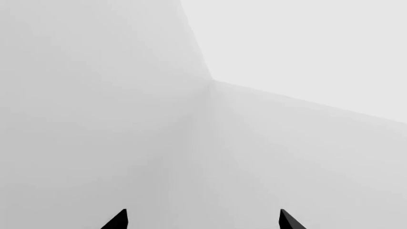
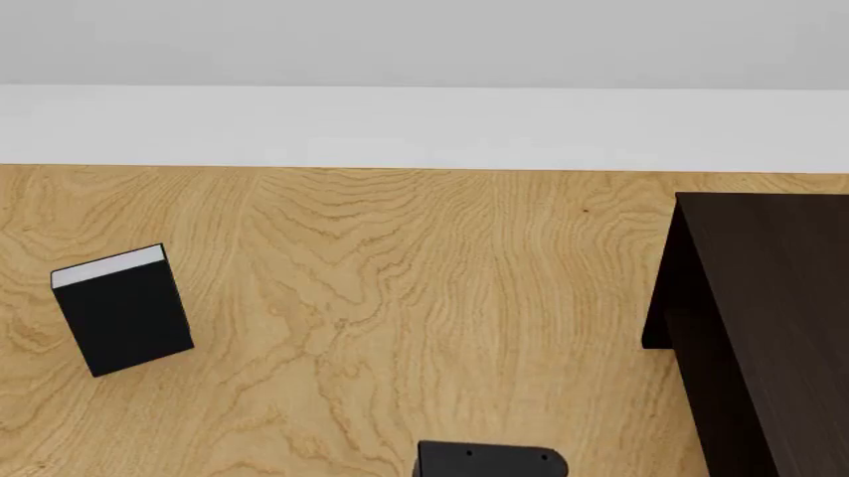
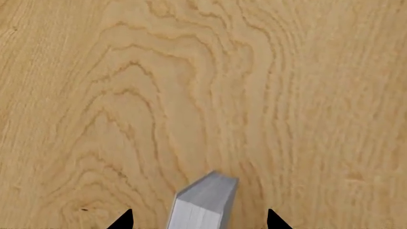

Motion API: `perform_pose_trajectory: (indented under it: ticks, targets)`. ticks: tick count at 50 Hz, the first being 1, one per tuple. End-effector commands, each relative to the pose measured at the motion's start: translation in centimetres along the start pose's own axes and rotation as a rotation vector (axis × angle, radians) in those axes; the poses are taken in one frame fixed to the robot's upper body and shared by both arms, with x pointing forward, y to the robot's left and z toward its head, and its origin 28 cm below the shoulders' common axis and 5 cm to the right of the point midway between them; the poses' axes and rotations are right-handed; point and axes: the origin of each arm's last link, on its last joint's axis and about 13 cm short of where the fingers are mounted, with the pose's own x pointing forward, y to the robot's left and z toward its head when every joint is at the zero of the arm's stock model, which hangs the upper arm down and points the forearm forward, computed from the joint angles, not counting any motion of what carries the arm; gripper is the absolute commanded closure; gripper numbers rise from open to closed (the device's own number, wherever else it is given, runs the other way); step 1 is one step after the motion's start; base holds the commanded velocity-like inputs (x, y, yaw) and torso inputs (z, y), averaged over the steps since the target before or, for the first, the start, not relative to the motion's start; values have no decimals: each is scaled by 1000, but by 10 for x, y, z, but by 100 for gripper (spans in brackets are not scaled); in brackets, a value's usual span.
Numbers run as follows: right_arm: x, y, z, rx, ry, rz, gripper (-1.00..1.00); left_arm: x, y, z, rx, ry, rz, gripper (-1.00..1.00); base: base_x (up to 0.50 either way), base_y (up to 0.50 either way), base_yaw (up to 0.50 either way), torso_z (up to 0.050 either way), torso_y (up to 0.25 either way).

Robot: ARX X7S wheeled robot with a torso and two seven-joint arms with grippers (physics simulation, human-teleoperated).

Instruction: Pick up the book on the right and place it on the cabinet shelf.

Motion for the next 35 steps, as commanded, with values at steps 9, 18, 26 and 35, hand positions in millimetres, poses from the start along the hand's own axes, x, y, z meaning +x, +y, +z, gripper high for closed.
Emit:
perform_pose_trajectory:
  ticks: [9, 18, 26, 35]
  targets:
    - [11, -1, -2, 1, 24, 1, -100, 0, 0, 0, -2, -1, -2, -100, 0, 0, 0, 0, 0]
    - [15, -1, -3, 1, 36, 2, -100, 0, 0, 0, -1, 1, -1, -100, 0, 0, 0, 0, 0]
    - [19, -1, -4, -1, 47, 0, -100, 0, 0, -1, 0, 4, -2, -100, 0, 0, 0, 0, 0]
    - [23, -1, -6, -2, 58, 1, -100, 0, 0, -1, -1, 6, -1, -100, 0, 0, 0, 0, 0]
